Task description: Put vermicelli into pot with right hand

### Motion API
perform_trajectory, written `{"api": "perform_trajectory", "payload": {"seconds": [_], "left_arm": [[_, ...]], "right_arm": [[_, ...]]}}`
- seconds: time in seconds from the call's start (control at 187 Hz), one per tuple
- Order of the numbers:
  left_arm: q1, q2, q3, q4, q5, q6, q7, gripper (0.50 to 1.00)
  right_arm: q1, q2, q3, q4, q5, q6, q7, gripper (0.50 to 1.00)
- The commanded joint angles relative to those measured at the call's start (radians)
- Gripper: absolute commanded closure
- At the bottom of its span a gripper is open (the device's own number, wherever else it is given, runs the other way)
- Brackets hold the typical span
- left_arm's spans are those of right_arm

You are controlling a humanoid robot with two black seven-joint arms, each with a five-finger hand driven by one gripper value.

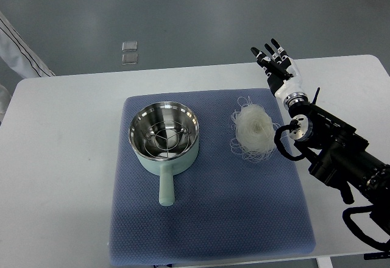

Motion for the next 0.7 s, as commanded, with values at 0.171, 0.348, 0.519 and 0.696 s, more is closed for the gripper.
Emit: {"api": "perform_trajectory", "payload": {"seconds": [0.171, 0.348, 0.519, 0.696], "left_arm": [[0.001, 0.0, -0.001, 0.0, 0.0, 0.0, -0.001, 0.5], [-0.001, 0.0, -0.003, 0.0, 0.0, 0.0, -0.001, 0.5], [-0.001, 0.0, -0.003, 0.0, 0.0, 0.0, -0.001, 0.5], [-0.001, 0.0, -0.003, 0.0, 0.0, 0.0, -0.001, 0.5]], "right_arm": [[0.007, -0.006, -0.02, 0.021, -0.028, -0.02, 0.0, 0.57], [0.045, -0.114, -0.067, 0.089, -0.239, -0.025, -0.005, 0.57], [0.074, -0.273, -0.19, 0.204, -0.486, 0.02, -0.008, 0.57], [0.123, -0.443, -0.345, 0.351, -0.795, 0.153, -0.009, 0.57]]}}
